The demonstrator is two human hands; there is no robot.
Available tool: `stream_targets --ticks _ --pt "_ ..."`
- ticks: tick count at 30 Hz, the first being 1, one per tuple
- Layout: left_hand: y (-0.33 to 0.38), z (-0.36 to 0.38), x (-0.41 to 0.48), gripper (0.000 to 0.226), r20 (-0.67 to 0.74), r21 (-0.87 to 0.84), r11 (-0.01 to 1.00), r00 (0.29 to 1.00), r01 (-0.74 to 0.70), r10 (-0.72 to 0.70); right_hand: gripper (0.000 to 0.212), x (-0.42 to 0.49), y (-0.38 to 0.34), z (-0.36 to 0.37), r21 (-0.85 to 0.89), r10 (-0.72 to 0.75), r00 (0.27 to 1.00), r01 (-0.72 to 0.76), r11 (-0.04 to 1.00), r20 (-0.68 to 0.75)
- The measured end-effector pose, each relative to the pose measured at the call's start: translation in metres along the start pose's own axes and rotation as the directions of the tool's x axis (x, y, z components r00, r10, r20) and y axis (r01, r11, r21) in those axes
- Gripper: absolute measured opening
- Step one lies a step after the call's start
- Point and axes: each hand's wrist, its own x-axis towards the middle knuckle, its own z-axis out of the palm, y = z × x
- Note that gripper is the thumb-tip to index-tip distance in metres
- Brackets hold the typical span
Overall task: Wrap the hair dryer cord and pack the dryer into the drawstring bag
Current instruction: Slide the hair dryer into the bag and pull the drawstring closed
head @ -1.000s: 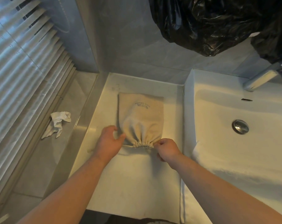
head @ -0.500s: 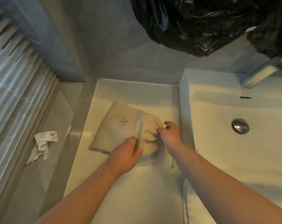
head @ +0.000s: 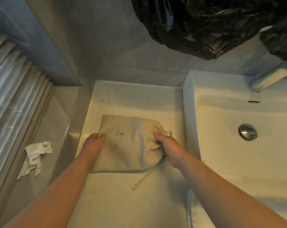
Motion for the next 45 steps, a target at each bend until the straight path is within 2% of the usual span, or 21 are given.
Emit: stream_targets --ticks 4,7,9,13,18,21,24,26,28,32,35,38,45 --pt "0.008 0.002 -0.015 0.035 0.027 -0.189 0.978 0.996 0.083 -0.079 0.039 -0.006 -0.001 -0.002 0.011 -0.031 0.999 0.031 0.999 0.020" --pt "0.016 0.001 -0.032 0.033 0.033 -0.337 0.937 0.995 0.097 -0.091 0.044 -0.012 0.002 -0.006 0.055 -0.065 0.998 0.064 0.996 0.016" --pt "0.026 0.002 -0.047 0.029 0.017 -0.391 0.919 0.998 0.056 -0.053 0.035 -0.021 0.001 -0.010 0.118 -0.117 0.993 0.113 0.987 0.024" --pt "0.050 0.008 -0.087 0.017 -0.106 -0.431 0.893 0.990 -0.130 0.093 0.016 -0.051 -0.005 -0.020 0.279 -0.260 0.964 0.234 0.931 0.062" --pt "0.076 0.024 -0.139 0.014 -0.140 -0.465 0.831 0.952 -0.306 0.273 0.030 -0.100 -0.011 -0.055 0.378 -0.469 0.877 0.400 0.835 0.108" --pt "0.092 0.041 -0.177 0.016 -0.111 -0.456 0.804 0.921 -0.382 0.374 0.047 -0.131 -0.006 -0.087 0.392 -0.557 0.827 0.489 0.779 0.074" --pt "0.103 0.063 -0.219 0.022 -0.063 -0.455 0.778 0.887 -0.433 0.457 0.050 -0.163 0.007 -0.122 0.433 -0.605 0.796 0.540 0.722 0.015" --pt "0.106 0.080 -0.246 0.027 -0.008 -0.477 0.759 0.866 -0.443 0.500 0.053 -0.186 0.019 -0.147 0.453 -0.623 0.782 0.565 0.689 -0.027" --pt "0.107 0.101 -0.277 0.017 0.029 -0.472 0.753 0.846 -0.458 0.533 0.059 -0.210 0.034 -0.172 0.462 -0.629 0.774 0.586 0.665 -0.077" --pt "0.098 0.141 -0.331 0.014 0.102 -0.469 0.745 0.809 -0.474 0.579 0.059 -0.257 0.068 -0.218 0.484 -0.630 0.750 0.636 0.601 -0.203" --pt "0.087 0.166 -0.362 0.034 0.216 -0.483 0.762 0.785 -0.431 0.581 0.059 -0.287 0.095 -0.248 0.500 -0.609 0.753 0.639 0.585 -0.249" --pt "0.076 0.192 -0.389 0.016 0.237 -0.473 0.772 0.782 -0.425 0.576 0.061 -0.308 0.120 -0.275 0.513 -0.583 0.750 0.650 0.560 -0.313" --pt "0.059 0.239 -0.414 0.026 0.283 -0.448 0.784 0.763 -0.431 0.581 0.059 -0.324 0.150 -0.321 0.517 -0.568 0.734 0.672 0.530 -0.372"
